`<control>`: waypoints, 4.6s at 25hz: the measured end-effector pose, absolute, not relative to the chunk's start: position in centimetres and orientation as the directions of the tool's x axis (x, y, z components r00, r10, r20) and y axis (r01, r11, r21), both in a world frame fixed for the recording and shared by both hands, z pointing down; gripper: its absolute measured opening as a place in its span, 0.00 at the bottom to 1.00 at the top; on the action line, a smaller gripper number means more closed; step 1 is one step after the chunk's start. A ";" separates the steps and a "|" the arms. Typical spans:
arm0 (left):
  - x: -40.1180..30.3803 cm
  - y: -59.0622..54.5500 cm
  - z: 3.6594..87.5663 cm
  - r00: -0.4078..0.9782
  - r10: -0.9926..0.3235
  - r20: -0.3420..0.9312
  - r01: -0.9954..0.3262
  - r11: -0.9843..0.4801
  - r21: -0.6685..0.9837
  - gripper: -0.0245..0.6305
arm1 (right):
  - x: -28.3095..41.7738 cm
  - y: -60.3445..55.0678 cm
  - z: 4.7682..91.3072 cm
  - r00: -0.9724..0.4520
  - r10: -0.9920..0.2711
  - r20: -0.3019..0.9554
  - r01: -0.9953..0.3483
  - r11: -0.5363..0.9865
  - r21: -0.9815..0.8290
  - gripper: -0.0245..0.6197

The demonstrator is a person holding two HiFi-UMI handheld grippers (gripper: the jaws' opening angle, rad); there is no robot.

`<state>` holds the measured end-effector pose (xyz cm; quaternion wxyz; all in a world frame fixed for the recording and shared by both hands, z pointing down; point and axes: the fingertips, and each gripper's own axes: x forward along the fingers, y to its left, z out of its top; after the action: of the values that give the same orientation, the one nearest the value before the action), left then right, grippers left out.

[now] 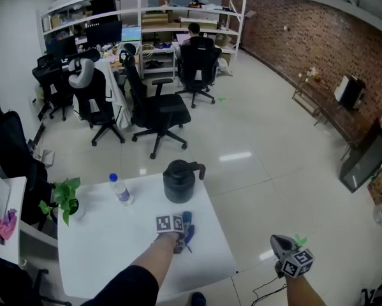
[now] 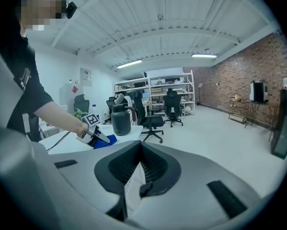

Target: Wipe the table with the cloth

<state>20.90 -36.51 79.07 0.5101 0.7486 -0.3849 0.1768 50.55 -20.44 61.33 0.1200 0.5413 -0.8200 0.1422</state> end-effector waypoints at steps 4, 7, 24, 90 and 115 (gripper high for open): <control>23.5 -36.8 77.1 0.685 -0.404 0.606 -0.714 -0.208 0.668 0.16 | 48.8 -20.3 61.3 -0.417 -0.832 0.366 -0.906 0.412 -0.098 0.06; 28.3 -36.5 76.5 0.726 -0.375 0.576 -0.676 -0.241 0.696 0.15 | 48.1 -19.0 61.9 -0.426 -0.817 0.390 -0.901 0.424 -0.095 0.06; 21.4 -36.5 79.2 0.652 -0.401 0.644 -0.742 -0.162 0.650 0.15 | 46.4 -17.8 62.5 -0.448 -0.795 0.408 -0.886 0.455 -0.088 0.06; -25.7 -11.7 59.2 0.386 -0.845 0.371 -0.900 -0.258 0.350 0.19 | 13.3 -17.0 58.9 -0.779 -0.553 0.295 -0.611 0.774 -0.166 0.06; -16.5 -9.8 60.1 0.489 -0.819 0.301 -0.867 -0.419 0.270 0.04 | 13.2 -15.6 59.8 -0.793 -0.518 0.319 -0.593 0.777 -0.213 0.05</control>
<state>-16.52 -9.79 60.10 0.1971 0.8401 -0.5017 0.0613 13.18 -15.59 59.80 0.1220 0.2973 -0.9346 0.1525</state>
